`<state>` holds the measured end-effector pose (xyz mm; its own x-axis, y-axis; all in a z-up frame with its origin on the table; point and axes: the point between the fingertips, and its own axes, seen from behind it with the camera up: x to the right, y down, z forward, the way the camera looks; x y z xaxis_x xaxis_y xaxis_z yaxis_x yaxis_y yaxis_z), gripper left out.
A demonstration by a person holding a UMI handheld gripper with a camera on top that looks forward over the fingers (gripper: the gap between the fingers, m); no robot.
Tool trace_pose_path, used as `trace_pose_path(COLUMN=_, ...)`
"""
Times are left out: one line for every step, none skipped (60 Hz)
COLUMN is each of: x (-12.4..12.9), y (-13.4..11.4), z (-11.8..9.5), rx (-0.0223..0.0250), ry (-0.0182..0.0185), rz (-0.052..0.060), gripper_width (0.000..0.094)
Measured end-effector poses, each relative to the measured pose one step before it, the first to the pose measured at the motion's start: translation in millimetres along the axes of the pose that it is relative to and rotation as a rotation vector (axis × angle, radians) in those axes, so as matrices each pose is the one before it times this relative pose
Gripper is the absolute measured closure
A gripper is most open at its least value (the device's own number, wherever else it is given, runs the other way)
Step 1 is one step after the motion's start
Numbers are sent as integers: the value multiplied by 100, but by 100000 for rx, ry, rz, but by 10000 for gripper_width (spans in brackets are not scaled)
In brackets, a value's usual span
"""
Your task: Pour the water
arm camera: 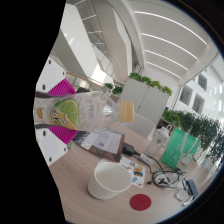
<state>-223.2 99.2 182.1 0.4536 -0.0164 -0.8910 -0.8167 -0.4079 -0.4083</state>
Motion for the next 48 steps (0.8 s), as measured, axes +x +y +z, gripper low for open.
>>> trace_pose_path(x=455, y=-607, z=-42, rx=-1257, ry=-1694, rz=7111, gripper_width=591)
trace_pose_path(x=26, y=69, z=960, rx=877, ry=986, rz=6101, gripper_width=592)
trace_pose_path(x=127, y=-474, z=97, rx=-935, ry=-1405, rz=7475, gripper_width=592)
trace_pose_path(x=43, y=-397, z=34, rx=-922, ry=-1520, rz=7563, gripper_width=592)
trace_pose_path(x=-64, y=-301, z=17, rx=-895, ry=-1520, rz=7604, gripper_width=592)
trace_pose_path(x=-125, y=-124, z=14, rx=-1186, ry=-1848, rz=7344, gripper_width=591)
trace_pose_path(x=-157, y=-104, z=63, rx=-1305, ry=-1756, rz=7228, gripper_width=592)
trace_pose_path(x=-439, y=263, z=-69, rx=-553, ry=-867, rz=7594, gripper_width=592)
trace_pose_path(x=-48, y=-298, z=-139, rx=-1547, ry=-2416, rz=5966, gripper_width=591)
trace_pose_path(x=-201, y=-518, z=-232, rx=-1874, ry=-2483, rz=6276, gripper_width=591)
trace_pose_path(x=-342, y=-161, z=-26, rx=-583, ry=-1949, rz=5036, gripper_width=592)
trace_pose_path(x=-366, y=-100, z=-79, rx=-571, ry=-1863, rz=4480, gripper_width=591)
trace_pose_path(x=-362, y=28, z=-41, rx=-630, ry=-1780, rz=3928, gripper_width=591)
trace_pose_path(x=-346, y=127, z=-9, rx=-780, ry=-1659, rz=3798, gripper_width=591)
trace_pose_path(x=-260, y=148, z=-9, rx=-804, ry=-1466, rz=3761, gripper_width=591)
trace_pose_path(x=-922, y=259, z=-370, rx=-801, ry=-858, rz=5698, gripper_width=591)
trace_pose_path(x=377, y=16, z=140, rx=232, ry=-1887, rz=2333, gripper_width=617)
trace_pose_path(x=-789, y=215, z=1421, rx=4024, ry=1287, rz=5277, gripper_width=590)
trace_pose_path(x=-191, y=-48, z=64, rx=-6, ry=-1613, rz=3308, gripper_width=590)
trace_pose_path(x=-263, y=-18, z=-17, rx=-154, ry=-1623, rz=3034, gripper_width=591)
trace_pose_path(x=-225, y=14, z=-11, rx=-90, ry=-1520, rz=2659, gripper_width=591)
trace_pose_path(x=-197, y=-37, z=-28, rx=18, ry=-1277, rz=2384, gripper_width=591)
trace_pose_path(x=-141, y=-49, z=-31, rx=145, ry=-976, rz=2133, gripper_width=591)
trace_pose_path(x=-155, y=-67, z=-19, rx=276, ry=-836, rz=2048, gripper_width=592)
trace_pose_path(x=-509, y=214, z=-596, rx=338, ry=-476, rz=2511, gripper_width=592)
trace_pose_path(x=-343, y=-325, z=833, rx=659, ry=-287, rz=1728, gripper_width=591)
trace_pose_path(x=-161, y=-41, z=3, rx=148, ry=-796, rz=1505, gripper_width=592)
trace_pose_path(x=-169, y=-24, z=-10, rx=146, ry=-810, rz=1405, gripper_width=592)
trace_pose_path(x=-159, y=-49, z=-33, rx=165, ry=-718, rz=1193, gripper_width=591)
trace_pose_path(x=-118, y=-79, z=-54, rx=295, ry=-551, rz=828, gripper_width=592)
trace_pose_path(x=-43, y=-104, z=-11, rx=369, ry=-259, rz=303, gripper_width=591)
trace_pose_path(x=-28, y=82, z=-372, rx=417, ry=154, rz=-83, gripper_width=590)
trace_pose_path(x=128, y=-182, z=219, rx=292, ry=526, rz=-613, gripper_width=591)
trace_pose_path(x=130, y=-122, z=70, rx=260, ry=668, rz=-725, gripper_width=591)
trace_pose_path(x=-25, y=-73, z=131, rx=306, ry=889, rz=-377, gripper_width=591)
trace_pose_path(x=112, y=-9, z=16, rx=-217, ry=644, rz=-976, gripper_width=591)
trace_pose_path(x=93, y=75, z=16, rx=-369, ry=644, rz=-959, gripper_width=591)
trace_pose_path(x=91, y=97, z=-9, rx=-419, ry=681, rz=-923, gripper_width=590)
trace_pose_path(x=111, y=74, z=-8, rx=-378, ry=736, rz=-937, gripper_width=591)
trace_pose_path(x=68, y=68, z=-19, rx=-291, ry=807, rz=-1213, gripper_width=591)
trace_pose_path(x=2, y=79, z=-35, rx=-268, ry=675, rz=-1754, gripper_width=590)
trace_pose_path(x=-31, y=104, z=-6, rx=-474, ry=705, rz=-2409, gripper_width=590)
trace_pose_path(x=205, y=190, z=-617, rx=-1828, ry=-528, rz=-3681, gripper_width=590)
trace_pose_path(x=-183, y=175, z=240, rx=-1150, ry=1509, rz=-4034, gripper_width=590)
trace_pose_path(x=-514, y=192, z=206, rx=89, ry=1453, rz=-3329, gripper_width=589)
trace_pose_path(x=-408, y=358, z=-17, rx=-1277, ry=1031, rz=-5272, gripper_width=590)
trace_pose_path(x=-572, y=410, z=-22, rx=-1331, ry=798, rz=-6011, gripper_width=589)
trace_pose_path(x=-752, y=402, z=-51, rx=-1421, ry=496, rz=-6625, gripper_width=590)
